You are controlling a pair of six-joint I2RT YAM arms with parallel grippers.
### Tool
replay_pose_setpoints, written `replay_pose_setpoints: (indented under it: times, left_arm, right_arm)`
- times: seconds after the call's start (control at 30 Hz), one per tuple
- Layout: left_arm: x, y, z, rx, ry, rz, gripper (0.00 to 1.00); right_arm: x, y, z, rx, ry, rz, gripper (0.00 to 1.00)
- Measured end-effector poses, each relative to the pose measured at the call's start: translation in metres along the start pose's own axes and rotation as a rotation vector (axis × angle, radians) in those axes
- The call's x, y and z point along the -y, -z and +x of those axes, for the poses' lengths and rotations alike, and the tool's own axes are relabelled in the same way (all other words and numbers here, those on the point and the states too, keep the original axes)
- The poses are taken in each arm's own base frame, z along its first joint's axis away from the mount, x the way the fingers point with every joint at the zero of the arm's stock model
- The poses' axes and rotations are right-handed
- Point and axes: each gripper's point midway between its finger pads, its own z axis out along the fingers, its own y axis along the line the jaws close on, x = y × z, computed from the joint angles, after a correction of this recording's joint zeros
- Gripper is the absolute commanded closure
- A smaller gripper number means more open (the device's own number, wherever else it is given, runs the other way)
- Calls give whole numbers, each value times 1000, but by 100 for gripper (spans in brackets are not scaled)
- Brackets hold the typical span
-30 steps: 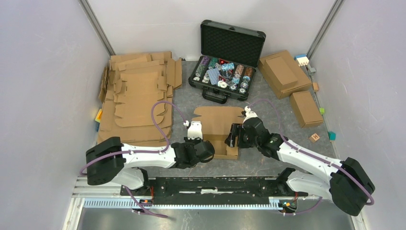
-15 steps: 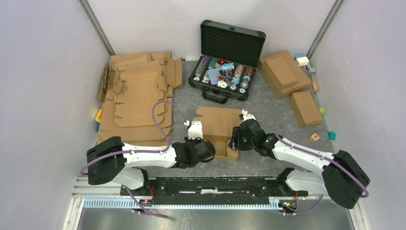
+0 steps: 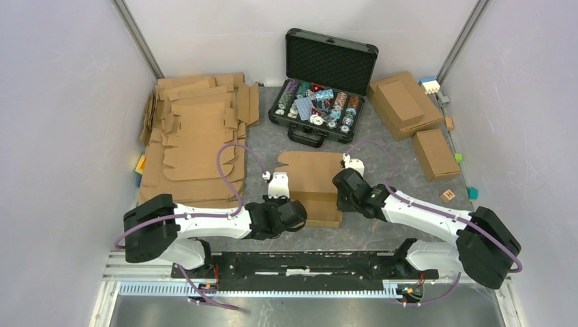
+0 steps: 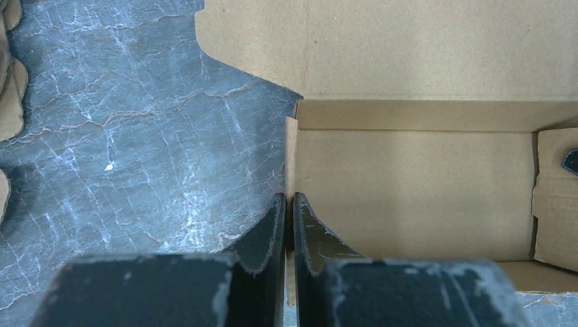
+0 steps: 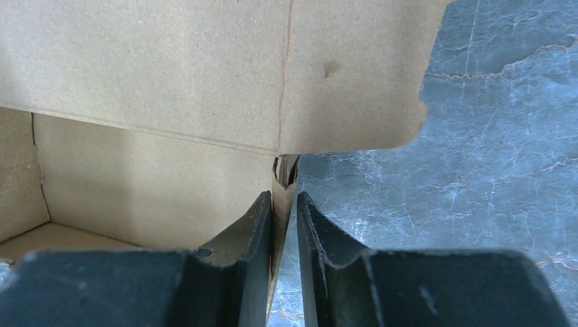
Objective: Fold the paper box
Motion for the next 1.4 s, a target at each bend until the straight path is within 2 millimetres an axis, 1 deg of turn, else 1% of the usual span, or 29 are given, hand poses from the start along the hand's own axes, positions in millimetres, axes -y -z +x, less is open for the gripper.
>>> replay_pose_setpoints:
  times: [0.17,0.23,0.27,0.33,0.43,0.53,0.6,0.63,0.67,0.7,0.77,0.8,0.87,0.93,1.07,1.1,1.17,1.2,1.23,1.3,1.33,1.4]
  left_arm:
    - [2,1,0,1,12,5,97]
    - [2,1,0,1,13,5,97]
    - [2,1,0,0,12,5,97]
    - [2,1,0,0,12,5,97]
    - [3,1,-1,1,14,6,96]
    - [3,0,0,-1,9,2,94]
    - [3,0,0,-2,7,0,92]
    - [3,0,0,-2,6,0,89]
    - [3,0,0,-2,6,-1,85]
    - [3,0,0,-3,5,-1,80]
    - [2,1,1,-8,-2,-7,59]
    - [2,1,1,-11,-7,-10,52]
    - [1,2,1,-16,-17,-19,43]
    - [-1,2,2,-21,-27,-27,40]
    - [-4,3,3,-41,-37,-31,43]
    - [-4,4,4,-49,-37,-27,43]
    - [-4,6,5,-68,-46,-19,44]
    - [-4,7,6,-78,-58,-16,45]
    - [-3,8,6,-85,-64,-13,46]
    - [0,11,5,-109,-87,-7,50]
    - [1,13,4,-117,-97,-5,51]
    - [5,15,1,-125,-108,1,52]
  right_arm:
    - [7,0,-1,10,14,32,63]
    - [8,0,0,8,23,38,60]
    - [9,0,0,6,32,43,61]
    - [10,-1,2,1,43,49,65]
    - [8,-2,5,-13,75,64,66]
    - [5,-5,6,-28,112,94,69]
    - [4,-6,8,-43,139,127,74]
    - [4,-7,8,-48,148,142,85]
    - [4,-7,9,-51,152,153,100]
    - [4,-8,10,-51,158,166,100]
    - [5,-8,8,-36,141,185,100]
    - [6,-8,7,-30,134,193,100]
    - [11,-7,7,-26,134,221,100]
    - [16,-6,6,-21,137,242,100]
    - [17,-5,5,-10,137,253,99]
    - [17,-5,4,-7,136,252,97]
    - [15,-5,2,4,131,240,87]
    - [13,-5,1,14,129,228,81]
    - [13,-5,1,21,124,218,72]
    - [13,-3,1,38,121,191,59]
    - [14,-2,3,42,125,182,57]
    - [17,0,6,45,135,167,49]
